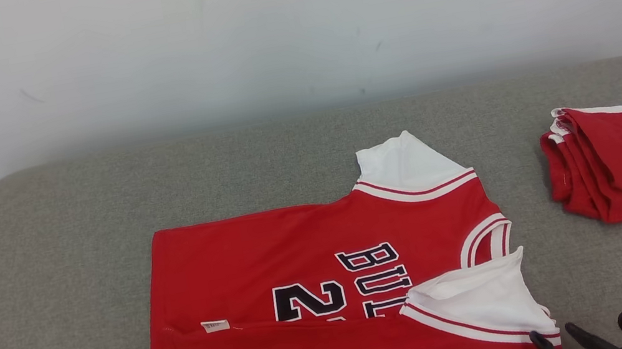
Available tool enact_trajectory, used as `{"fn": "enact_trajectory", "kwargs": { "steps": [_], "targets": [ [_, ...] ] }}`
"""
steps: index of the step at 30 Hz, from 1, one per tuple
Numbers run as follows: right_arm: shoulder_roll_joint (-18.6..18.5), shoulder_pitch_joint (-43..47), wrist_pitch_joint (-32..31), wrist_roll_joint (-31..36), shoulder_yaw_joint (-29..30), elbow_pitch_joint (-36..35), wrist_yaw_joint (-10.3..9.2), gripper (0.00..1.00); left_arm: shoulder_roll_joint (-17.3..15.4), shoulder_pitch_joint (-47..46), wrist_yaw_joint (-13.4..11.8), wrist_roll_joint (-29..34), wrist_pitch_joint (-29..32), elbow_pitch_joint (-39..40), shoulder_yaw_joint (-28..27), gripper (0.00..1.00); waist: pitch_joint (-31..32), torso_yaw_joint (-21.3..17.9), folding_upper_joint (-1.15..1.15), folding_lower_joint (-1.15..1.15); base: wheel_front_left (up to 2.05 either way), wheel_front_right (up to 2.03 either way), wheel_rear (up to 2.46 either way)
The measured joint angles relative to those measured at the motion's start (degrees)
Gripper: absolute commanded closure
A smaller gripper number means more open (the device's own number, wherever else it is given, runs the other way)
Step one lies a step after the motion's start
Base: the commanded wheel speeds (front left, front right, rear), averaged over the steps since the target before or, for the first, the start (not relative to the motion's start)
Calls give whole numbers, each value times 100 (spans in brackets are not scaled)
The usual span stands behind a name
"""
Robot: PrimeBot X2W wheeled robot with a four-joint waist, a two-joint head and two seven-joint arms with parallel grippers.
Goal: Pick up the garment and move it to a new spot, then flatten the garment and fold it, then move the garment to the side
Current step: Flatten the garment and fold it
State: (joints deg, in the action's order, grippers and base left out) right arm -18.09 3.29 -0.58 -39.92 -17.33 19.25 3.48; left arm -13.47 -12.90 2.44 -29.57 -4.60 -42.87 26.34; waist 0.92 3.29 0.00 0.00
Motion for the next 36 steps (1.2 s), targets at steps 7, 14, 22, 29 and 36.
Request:
{"fn": "enact_trajectory", "kwargs": {
  "steps": [7, 14, 22, 29, 36],
  "targets": [
    [-44, 16, 94, -302, 285, -474, 56, 0, -44, 105, -48, -77, -156, 375, -168, 0, 25, 31, 0, 0, 0, 0, 0],
    [-27, 36, 380, -336, 467, -922, 25, 0, -133, 111, -171, -25, -549, 1013, -247, 0, 35, 56, 0, 0, 0, 0, 0],
    [88, -19, 980, 10, 703, -1277, -391, 0, -215, 353, -614, 138, -782, 1631, -382, 0, 19, 81, 0, 0, 0, 0, 0],
    [56, 58, 1276, 311, 935, -1391, -801, 0, -280, 636, -755, 210, -815, 1892, -536, 0, 5, 114, 0, 0, 0, 0, 0],
    [207, 158, 1373, 397, 1220, -1624, -954, 0, -305, 811, -839, 235, -839, 2169, -726, 0, -25, 114, 0, 0, 0, 0, 0]
  ]
}}
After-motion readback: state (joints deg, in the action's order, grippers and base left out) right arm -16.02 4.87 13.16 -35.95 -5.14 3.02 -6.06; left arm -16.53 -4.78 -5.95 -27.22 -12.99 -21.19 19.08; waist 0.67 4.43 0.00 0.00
